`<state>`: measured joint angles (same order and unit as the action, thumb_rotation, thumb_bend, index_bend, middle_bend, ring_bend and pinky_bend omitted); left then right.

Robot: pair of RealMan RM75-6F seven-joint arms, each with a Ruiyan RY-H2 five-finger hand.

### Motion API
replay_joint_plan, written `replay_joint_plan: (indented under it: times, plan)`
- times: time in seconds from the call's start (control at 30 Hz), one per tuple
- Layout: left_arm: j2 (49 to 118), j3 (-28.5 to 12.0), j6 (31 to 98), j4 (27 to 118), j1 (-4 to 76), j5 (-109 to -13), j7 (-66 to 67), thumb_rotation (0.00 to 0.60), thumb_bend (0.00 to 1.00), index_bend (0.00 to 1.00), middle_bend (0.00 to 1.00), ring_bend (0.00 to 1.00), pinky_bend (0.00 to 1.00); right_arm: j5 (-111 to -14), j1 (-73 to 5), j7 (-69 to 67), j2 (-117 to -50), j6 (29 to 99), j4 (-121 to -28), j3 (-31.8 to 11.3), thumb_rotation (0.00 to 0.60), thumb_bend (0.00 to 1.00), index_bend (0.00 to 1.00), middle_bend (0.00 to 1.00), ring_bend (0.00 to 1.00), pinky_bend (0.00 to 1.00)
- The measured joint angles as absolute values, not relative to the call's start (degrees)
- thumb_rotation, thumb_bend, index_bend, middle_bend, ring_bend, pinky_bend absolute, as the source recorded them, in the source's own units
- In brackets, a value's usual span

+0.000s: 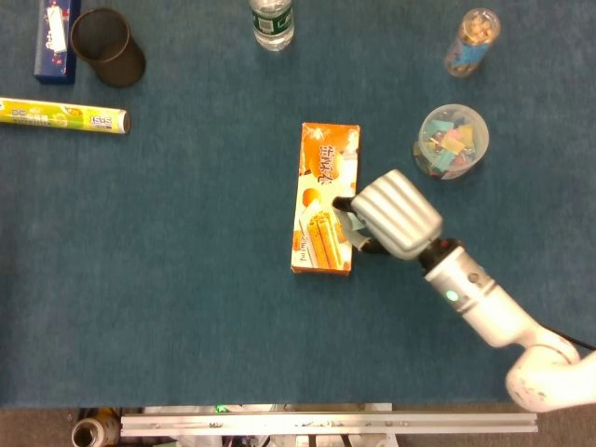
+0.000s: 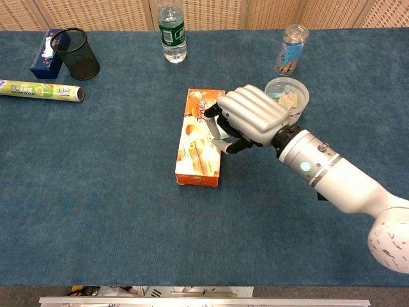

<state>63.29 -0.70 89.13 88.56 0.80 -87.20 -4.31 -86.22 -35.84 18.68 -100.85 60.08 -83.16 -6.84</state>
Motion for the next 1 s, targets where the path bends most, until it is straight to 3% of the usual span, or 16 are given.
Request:
replay_joint_plan:
  times: [0.4,1.0]
  plan:
    - [63.30,-0.77,89.65,87.68,-0.07,-86.58,-5.46,0.600,0.26,0.04,0.10,0.09,0.04,-81.32,-38.37,20.17,-104.76,56.84,-81.24,-8.55,0.600,0.30,0.65,0.91,1.00,1.00]
    - [63.35,-1.28,89.72,87.12,-0.19,-86.38,-5.95,0.600,0.26,0.04,0.10,0.09,0.04,-78.48,-39.24,22.13,-103.28,57.13,-85.49,-9.10,0.600,0.14,0.43,0.89,1.00,1.00]
